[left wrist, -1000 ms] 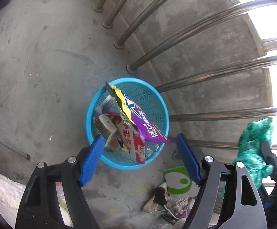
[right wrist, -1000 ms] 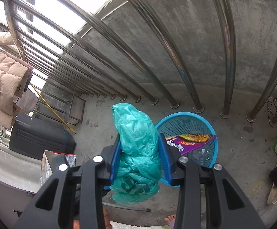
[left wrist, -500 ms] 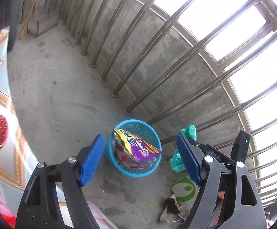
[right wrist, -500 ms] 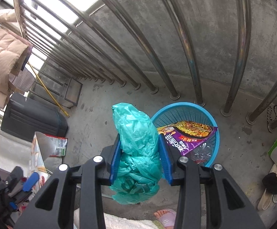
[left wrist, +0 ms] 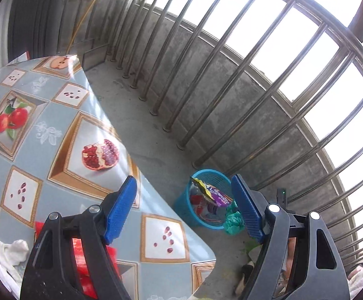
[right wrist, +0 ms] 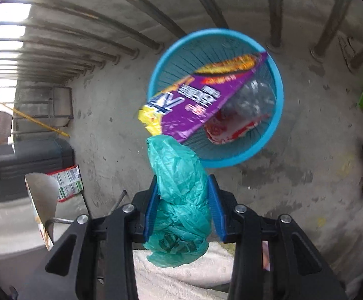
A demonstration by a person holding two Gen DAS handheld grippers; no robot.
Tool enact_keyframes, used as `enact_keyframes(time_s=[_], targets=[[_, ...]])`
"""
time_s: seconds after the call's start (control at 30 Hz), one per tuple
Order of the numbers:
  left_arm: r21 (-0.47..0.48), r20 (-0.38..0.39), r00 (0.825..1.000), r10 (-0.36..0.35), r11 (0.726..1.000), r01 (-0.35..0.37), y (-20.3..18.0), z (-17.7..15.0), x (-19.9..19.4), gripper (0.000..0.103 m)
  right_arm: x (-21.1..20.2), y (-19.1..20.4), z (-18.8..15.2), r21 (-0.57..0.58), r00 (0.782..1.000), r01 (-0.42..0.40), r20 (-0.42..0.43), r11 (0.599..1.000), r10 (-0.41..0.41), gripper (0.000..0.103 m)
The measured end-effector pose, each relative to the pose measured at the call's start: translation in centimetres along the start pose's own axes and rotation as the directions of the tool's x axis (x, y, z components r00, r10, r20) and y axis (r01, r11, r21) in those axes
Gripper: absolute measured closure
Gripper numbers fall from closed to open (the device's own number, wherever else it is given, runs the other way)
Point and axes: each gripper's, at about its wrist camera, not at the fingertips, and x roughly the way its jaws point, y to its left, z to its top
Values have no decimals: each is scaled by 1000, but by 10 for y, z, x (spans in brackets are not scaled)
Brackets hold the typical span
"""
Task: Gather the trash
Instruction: 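Lower the teal bag into the wastebasket and open the right tool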
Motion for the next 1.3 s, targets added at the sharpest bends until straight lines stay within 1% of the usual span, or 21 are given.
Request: enact_keyframes(time_s=[0.07,0.13,0.23,0.3,0.33,0.4,0.47,0.5,0.53,0.6,0.63,0.67,0.83,0.93,0.97,1.0,1.07,1.13,1.2,1.3], targets=[[-30,5,1000,6,1000,-5,8,-3,-4,30,23,-22,7,135,999,-3,-34,991,8,66],[-55,10,1000,15,998,-14,14,-5,-7,30,44,-36,16,237,999,4,-51,972,9,66],[-73,23,999,25,997,-23,22,-7,-13,30,68,-40,38,314,999,6,-47,949,10,66],[-82,34,999,31,996,-28,26,-8,-16,30,76,-38,56,336,1000,-10,-3,942,11,65],[-83,36,999,33,996,-30,26,-8,-16,30,80,-35,66,323,1000,-7,10,946,4,65],[-83,36,999,37,996,-34,27,-7,-16,30,84,-29,84,295,998,40,43,955,-55,65],[-80,38,998,41,996,-38,30,-9,-18,30,90,-25,98,266,998,30,43,964,-43,65],[-79,38,998,42,996,-39,31,-9,-18,30,92,-24,102,248,998,35,40,968,-46,64],[-78,38,998,44,996,-41,31,-10,-17,30,91,-20,105,223,997,52,43,973,-63,62],[-77,39,998,48,996,-45,31,-10,-17,30,83,-14,107,173,993,79,73,982,-93,53],[-78,39,998,49,996,-46,32,-10,-16,30,76,-10,107,145,990,84,99,986,-99,47],[-81,38,998,48,996,-45,32,-10,-15,30,69,-7,107,117,986,93,125,989,-108,43],[-83,31,999,44,996,-41,34,-11,-12,30,39,4,98,12,969,140,203,990,-140,43],[-79,31,999,43,996,-40,32,-13,-13,30,24,20,90,-85,964,142,238,986,-118,43],[-78,32,998,45,996,-42,31,-13,-13,30,24,26,87,-127,963,153,240,980,-120,43],[-78,31,998,47,996,-45,31,-13,-14,30,24,33,85,-170,958,181,252,969,-135,43],[-81,28,998,50,996,-47,30,-14,-14,30,18,48,84,-244,939,239,305,940,-160,43],[-81,28,998,52,995,-50,30,-15,-14,30,20,60,82,-283,914,303,356,910,-194,43],[-80,30,998,58,995,-56,29,-15,-15,30,23,72,88,-320,892,359,393,877,-222,47],[-81,30,997,65,995,-63,30,-15,-15,30,33,90,100,-381,850,463,446,800,-280,53]])
